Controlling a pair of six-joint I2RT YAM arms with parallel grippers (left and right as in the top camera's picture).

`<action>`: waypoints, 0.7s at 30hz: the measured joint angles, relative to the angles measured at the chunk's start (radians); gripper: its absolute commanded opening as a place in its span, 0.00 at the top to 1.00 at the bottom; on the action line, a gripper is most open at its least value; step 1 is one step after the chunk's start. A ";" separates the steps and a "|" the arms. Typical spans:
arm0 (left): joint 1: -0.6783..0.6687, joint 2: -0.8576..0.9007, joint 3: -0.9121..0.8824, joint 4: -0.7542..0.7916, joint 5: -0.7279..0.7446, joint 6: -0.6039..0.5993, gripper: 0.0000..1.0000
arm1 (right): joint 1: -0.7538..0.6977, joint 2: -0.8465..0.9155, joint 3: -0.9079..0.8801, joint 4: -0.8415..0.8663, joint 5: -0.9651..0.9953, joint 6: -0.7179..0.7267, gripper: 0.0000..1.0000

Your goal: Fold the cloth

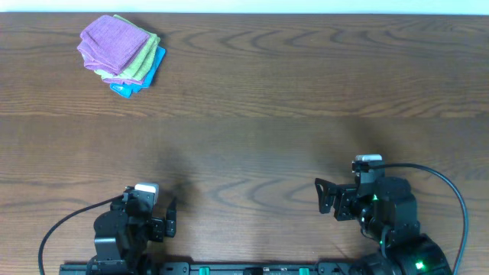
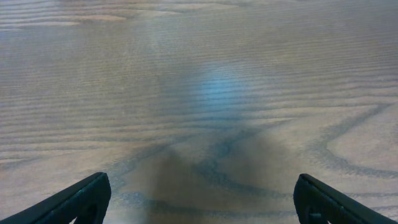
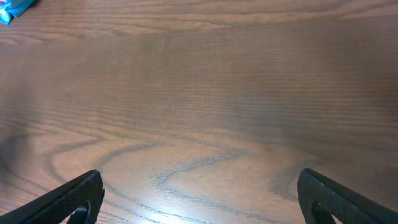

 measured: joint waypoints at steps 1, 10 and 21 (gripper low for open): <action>0.000 0.000 0.000 0.000 0.000 0.000 0.05 | 0.000 0.000 0.000 0.000 0.000 0.000 0.01; 0.000 0.000 0.000 0.000 0.000 0.000 0.05 | 0.000 0.000 0.000 -0.001 0.000 0.000 0.01; 0.000 0.000 0.000 0.000 0.000 0.000 0.05 | -0.027 -0.078 -0.046 -0.004 0.095 -0.043 0.01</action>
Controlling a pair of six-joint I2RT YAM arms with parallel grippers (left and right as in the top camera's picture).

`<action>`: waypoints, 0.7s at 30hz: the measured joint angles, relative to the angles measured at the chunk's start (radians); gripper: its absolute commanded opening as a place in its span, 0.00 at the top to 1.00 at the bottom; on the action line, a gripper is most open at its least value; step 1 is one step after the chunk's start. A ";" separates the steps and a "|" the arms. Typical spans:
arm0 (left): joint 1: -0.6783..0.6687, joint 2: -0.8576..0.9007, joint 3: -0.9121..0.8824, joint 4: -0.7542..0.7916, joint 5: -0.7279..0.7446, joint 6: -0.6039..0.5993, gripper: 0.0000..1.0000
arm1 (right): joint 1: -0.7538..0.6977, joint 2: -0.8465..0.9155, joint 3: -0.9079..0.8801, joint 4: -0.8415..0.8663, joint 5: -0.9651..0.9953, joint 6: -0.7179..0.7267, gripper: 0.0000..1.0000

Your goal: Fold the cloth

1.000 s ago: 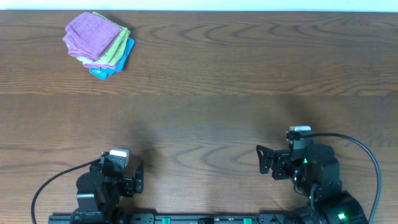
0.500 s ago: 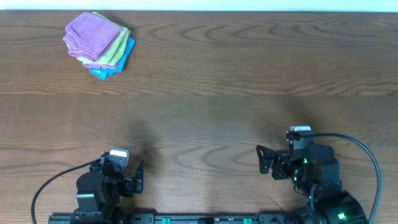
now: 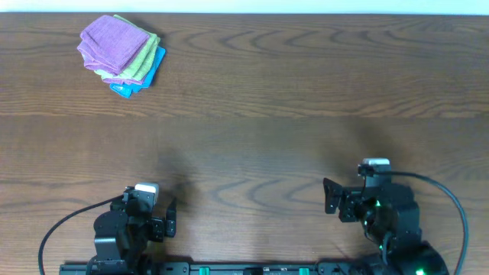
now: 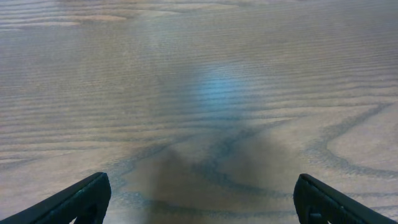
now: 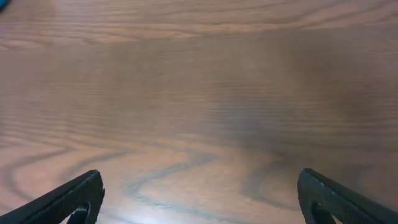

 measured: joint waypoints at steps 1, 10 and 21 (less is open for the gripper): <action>0.000 0.000 0.000 0.000 0.000 0.000 0.05 | -0.012 -0.023 -0.021 0.002 0.005 -0.011 0.01; 0.000 -0.002 0.000 -0.001 -0.003 0.000 0.05 | -0.175 -0.271 -0.174 0.004 -0.054 -0.145 0.01; 0.000 -0.002 0.000 -0.001 -0.003 0.000 0.05 | -0.225 -0.359 -0.232 -0.050 -0.088 -0.201 0.01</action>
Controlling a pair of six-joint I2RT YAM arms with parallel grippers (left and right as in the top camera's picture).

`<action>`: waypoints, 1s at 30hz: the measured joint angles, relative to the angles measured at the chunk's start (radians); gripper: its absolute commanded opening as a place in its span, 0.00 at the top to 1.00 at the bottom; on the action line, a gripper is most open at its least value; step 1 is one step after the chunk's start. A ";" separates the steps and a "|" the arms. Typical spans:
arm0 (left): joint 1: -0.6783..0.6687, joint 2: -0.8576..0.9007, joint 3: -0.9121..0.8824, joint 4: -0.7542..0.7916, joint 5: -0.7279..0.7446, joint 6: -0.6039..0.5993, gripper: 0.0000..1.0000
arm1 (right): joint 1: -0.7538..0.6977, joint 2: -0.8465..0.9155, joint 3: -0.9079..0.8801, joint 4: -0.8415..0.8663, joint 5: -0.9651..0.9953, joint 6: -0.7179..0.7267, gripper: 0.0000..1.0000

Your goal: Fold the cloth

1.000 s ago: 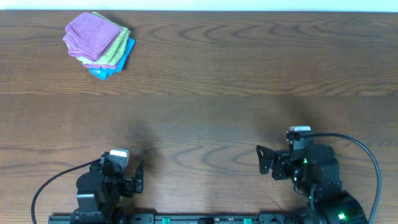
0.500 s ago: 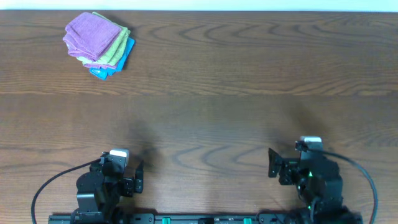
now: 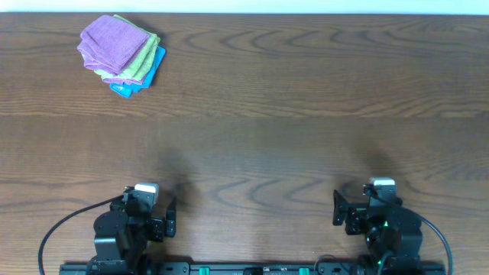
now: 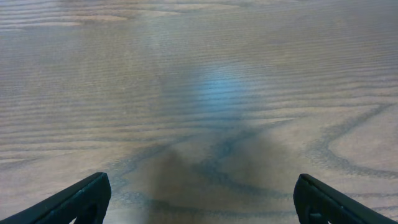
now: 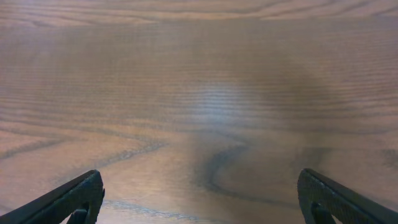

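A stack of folded cloths [image 3: 120,53], purple on top of green and blue, lies at the table's far left corner in the overhead view. My left gripper [image 3: 150,210] rests at the near edge on the left, open with bare wood between its fingers [image 4: 81,199]. My right gripper [image 3: 359,208] sits at the near edge on the right, also open over bare wood, one finger [image 5: 71,198] showing at each side. Neither wrist view shows any cloth.
The brown wooden table [image 3: 260,114] fills the view. The arm bases and a black rail [image 3: 244,269] run along the near edge. A pale wall strip lies beyond the far edge.
My right arm has drawn back toward the near edge and slightly right. The left arm and the cloth stack have not moved.
The right gripper stood open a little out over the table at right centre, with a blue cloth corner at the top left of its wrist view. It was then nearer the edge, and now sits parked at the near edge. The left arm stayed parked throughout.
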 measured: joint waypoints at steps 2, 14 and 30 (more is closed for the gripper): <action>0.000 0.000 0.000 0.000 0.000 0.000 0.05 | 0.000 -0.010 -0.011 -0.002 -0.001 0.001 0.01; 0.000 0.000 0.000 0.000 0.000 0.000 0.05 | 0.000 -0.025 -0.041 -0.002 -0.001 0.003 0.01; 0.000 0.000 0.000 0.000 0.000 0.000 0.05 | 0.000 -0.025 -0.041 -0.002 -0.001 0.003 0.01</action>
